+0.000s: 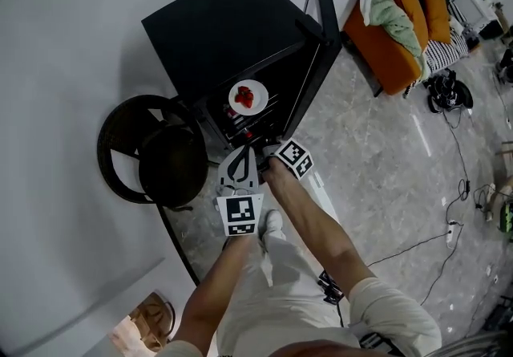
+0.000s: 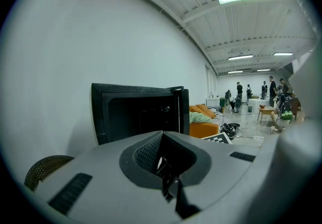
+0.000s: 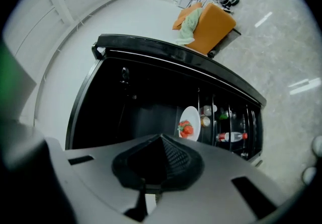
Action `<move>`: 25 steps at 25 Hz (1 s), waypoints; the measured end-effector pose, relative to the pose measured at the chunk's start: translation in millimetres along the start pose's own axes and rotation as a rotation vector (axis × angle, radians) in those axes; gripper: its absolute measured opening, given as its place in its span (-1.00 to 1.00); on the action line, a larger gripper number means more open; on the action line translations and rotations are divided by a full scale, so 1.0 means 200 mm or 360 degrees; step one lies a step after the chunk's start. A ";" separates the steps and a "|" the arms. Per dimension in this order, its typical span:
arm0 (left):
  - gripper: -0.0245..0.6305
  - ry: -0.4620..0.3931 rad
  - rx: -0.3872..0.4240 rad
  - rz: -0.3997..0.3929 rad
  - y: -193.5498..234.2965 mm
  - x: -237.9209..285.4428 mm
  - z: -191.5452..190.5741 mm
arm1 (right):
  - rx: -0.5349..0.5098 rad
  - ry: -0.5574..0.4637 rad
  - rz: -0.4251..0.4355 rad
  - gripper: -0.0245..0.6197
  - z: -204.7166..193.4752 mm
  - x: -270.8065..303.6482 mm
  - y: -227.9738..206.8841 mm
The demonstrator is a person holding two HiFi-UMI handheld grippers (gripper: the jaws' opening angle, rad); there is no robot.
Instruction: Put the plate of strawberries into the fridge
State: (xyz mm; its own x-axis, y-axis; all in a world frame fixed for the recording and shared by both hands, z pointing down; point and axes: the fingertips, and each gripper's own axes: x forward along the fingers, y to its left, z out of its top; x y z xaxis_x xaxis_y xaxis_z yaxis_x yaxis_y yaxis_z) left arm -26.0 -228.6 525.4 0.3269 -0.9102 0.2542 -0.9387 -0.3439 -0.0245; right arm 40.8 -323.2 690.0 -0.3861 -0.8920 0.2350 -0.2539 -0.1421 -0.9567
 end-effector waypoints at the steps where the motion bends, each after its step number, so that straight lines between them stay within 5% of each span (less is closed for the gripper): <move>1: -0.92 -0.0001 0.0000 0.0003 0.00 -0.01 0.02 | -0.0013 0.0004 0.0011 -0.89 0.00 -0.02 0.03; 13: -0.92 0.0007 -0.0017 0.0010 -0.02 -0.12 0.20 | -0.0140 0.0048 0.0162 -0.89 -0.01 -0.22 0.39; 25: -0.92 -0.0020 -0.0068 0.0064 0.02 -0.27 0.36 | -0.0060 0.0041 0.0282 -0.89 -0.03 -0.44 0.67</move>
State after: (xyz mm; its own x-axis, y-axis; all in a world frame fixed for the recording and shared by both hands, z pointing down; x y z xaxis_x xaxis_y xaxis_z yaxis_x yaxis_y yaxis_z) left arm -38.7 -197.7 442.5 0.2897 -0.9262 0.2414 -0.9549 -0.2969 0.0069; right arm 34.1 -261.5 541.6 -0.4504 -0.8902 0.0681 -0.2125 0.0327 -0.9766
